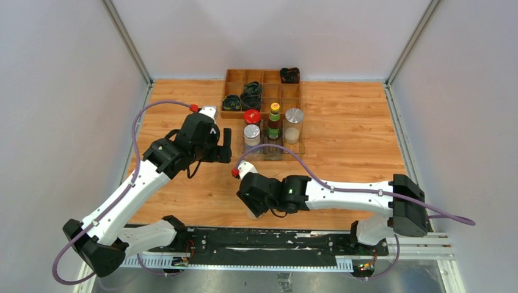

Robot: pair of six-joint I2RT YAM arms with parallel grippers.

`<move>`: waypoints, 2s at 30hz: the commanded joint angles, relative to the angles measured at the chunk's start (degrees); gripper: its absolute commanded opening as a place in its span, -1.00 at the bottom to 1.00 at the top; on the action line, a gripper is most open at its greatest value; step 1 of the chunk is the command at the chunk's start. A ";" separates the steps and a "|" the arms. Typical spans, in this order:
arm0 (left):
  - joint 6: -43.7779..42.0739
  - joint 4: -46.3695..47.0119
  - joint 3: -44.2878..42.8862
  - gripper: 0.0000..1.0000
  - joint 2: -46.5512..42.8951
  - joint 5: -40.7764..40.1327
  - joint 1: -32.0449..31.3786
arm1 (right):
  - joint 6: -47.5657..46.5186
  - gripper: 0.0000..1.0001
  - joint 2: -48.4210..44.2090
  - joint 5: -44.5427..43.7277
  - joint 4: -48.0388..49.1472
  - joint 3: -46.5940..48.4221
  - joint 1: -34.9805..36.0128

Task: Organize the condiment bottles
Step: Pick up the bottle from the center of the board, then place the bottle in the storage box.

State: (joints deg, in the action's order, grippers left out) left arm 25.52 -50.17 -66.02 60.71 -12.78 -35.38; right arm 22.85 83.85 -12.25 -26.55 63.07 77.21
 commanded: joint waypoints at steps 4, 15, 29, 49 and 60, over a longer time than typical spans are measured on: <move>-0.47 0.69 0.81 1.00 0.79 0.21 0.26 | -2.37 -0.09 -1.59 -2.22 -4.45 5.68 -0.22; -1.01 0.60 1.01 1.00 0.81 -0.29 0.24 | -4.63 -0.10 -2.51 -3.68 -6.05 9.72 -0.22; -0.82 0.82 3.06 1.00 0.72 -0.76 0.31 | -8.98 -0.09 -0.97 -5.71 -11.17 19.70 -0.72; -0.97 0.87 4.07 1.00 -0.41 -0.69 0.28 | -13.90 -0.10 1.05 0.26 -17.84 29.90 -14.22; -1.01 0.87 3.92 1.00 -0.15 -0.33 0.30 | -15.02 -0.10 -1.38 3.10 -24.67 31.53 -24.72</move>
State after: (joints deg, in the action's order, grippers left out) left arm 25.19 -49.76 -62.24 61.30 -13.10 -35.38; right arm 9.37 85.01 -11.27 -46.68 93.10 56.01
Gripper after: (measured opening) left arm 0.999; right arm 0.505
